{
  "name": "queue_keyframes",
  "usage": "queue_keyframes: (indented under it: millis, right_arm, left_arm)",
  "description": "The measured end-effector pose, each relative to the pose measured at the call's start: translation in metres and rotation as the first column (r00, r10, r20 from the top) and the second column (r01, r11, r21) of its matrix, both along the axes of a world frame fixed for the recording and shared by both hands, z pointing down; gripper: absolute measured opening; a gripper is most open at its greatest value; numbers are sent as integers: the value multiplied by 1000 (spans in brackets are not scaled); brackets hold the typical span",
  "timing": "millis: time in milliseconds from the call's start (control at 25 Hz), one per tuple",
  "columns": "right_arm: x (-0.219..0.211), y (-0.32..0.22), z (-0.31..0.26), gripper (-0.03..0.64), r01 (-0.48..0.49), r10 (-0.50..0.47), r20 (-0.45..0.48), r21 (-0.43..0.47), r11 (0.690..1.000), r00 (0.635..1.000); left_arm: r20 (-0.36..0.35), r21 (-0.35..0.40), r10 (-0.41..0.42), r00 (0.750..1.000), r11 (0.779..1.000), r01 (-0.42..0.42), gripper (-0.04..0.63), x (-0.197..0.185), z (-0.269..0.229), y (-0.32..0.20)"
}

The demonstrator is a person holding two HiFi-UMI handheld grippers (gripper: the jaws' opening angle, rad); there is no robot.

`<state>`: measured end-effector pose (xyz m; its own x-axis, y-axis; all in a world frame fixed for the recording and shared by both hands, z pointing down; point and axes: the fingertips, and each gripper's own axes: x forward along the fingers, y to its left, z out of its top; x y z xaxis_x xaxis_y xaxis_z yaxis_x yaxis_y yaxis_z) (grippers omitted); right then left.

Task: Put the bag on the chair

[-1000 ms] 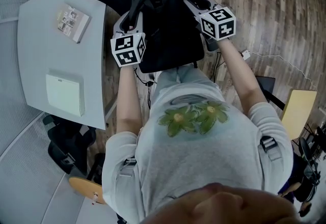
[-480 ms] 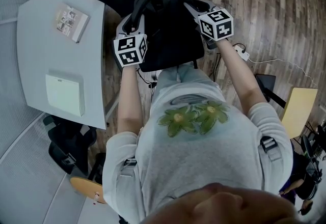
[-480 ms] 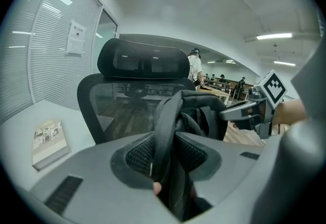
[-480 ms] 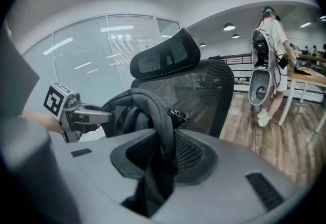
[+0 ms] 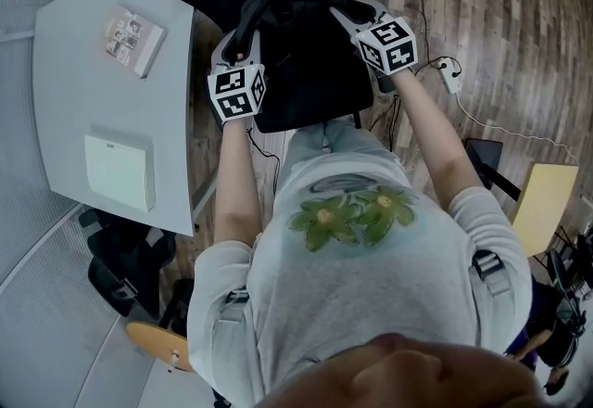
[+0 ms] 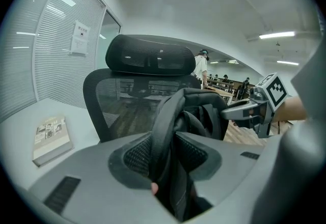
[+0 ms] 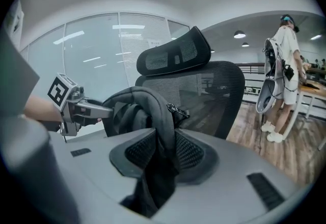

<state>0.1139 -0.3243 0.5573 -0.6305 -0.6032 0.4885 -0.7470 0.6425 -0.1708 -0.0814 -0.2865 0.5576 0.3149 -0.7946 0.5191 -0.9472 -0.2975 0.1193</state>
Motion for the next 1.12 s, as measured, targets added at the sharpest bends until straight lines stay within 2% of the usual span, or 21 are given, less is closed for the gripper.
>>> queue_keyframes:
  millis: [480,680,920,1120]
  right_arm:
    - [-11,-27,16,126,22,-16,-78,83,996,997]
    - [-16,-49,28,129,28,-18,-110,85,996,994]
    - [-27,-77,42,137,30,-15,-147,95,995,989]
    - [-22,-95,50,143,23,-9,-157,86,996,988]
  left_arm:
    - [21,32,-40,999,999,40,163,-17,16,-23]
    - [64,48,-50,997,998,47,167,-22,29,-42]
    - [55,46,-75,996,996,73,183,-36,41,-64]
    - [52,51,-69,996,997,66,187,-33,45,-77]
